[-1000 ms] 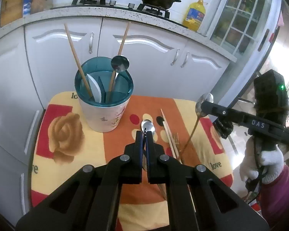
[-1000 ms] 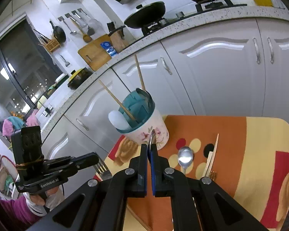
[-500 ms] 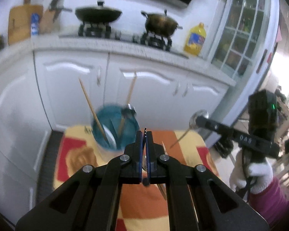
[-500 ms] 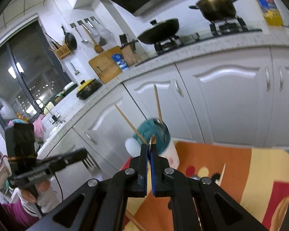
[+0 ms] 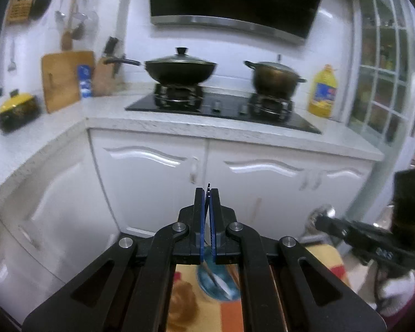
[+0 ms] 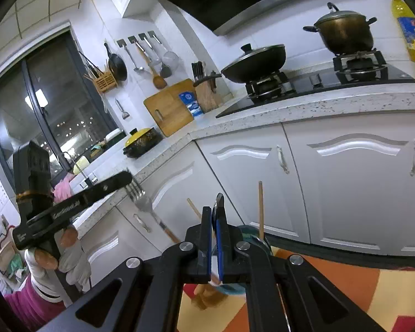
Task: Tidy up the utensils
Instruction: 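Lift the fork and spoon and lower both into the floral cup, then open both grippers and withdraw them from the cup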
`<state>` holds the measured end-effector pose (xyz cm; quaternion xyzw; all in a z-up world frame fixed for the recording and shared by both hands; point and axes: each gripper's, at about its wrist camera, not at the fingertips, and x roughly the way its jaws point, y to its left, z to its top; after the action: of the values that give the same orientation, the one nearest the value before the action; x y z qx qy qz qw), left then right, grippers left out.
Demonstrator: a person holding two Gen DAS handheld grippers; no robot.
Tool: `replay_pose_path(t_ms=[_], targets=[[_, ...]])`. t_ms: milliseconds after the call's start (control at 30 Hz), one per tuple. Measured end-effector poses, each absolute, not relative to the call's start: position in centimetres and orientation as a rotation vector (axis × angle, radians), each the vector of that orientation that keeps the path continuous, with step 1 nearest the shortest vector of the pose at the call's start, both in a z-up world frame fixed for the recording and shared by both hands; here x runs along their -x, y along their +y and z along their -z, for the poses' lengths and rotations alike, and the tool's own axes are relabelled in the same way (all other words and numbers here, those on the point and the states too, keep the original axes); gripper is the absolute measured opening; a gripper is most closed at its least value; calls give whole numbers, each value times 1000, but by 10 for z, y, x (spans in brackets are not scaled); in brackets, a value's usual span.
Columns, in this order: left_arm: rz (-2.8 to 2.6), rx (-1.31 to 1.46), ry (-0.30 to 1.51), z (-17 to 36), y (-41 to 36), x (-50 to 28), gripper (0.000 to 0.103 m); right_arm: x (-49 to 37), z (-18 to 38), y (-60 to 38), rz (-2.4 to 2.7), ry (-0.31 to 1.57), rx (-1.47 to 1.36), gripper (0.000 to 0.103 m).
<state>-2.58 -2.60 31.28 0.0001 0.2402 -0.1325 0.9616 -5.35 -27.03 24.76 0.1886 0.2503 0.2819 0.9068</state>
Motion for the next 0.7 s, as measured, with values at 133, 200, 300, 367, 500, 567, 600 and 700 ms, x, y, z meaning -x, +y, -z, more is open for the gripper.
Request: replay_pose_path(t_ms=[133,200,300,367,500,567,600,700], targets=[[219,-10,500,-298,-26,4,1,33,-235,-259,-585,551,-388,2],[201,-24,504,-289,-29,-5,1,27,-229,-255,-588,566,-384,2],[177,-59,516,-274,-37,-12,1,19,-219,-251,-580,587,-366,2],[165,-83,529,-263,-43,-17,1,12,-208,-251,-573,609,-377,2],[168,-103,574,-242,-51,-23,1,1,-185,-249,-568,658,-384,2],[168,-109,597,-232,-55,-26,1,-4,-172,-247,-563,695,-387,2],[167,-110,607,-228,-56,-27,1,-5,-168,-247,-562,701,-392,2],[182,-104,650,-218,-58,-29,2,-9,-161,-251,-555,722,-419,2]])
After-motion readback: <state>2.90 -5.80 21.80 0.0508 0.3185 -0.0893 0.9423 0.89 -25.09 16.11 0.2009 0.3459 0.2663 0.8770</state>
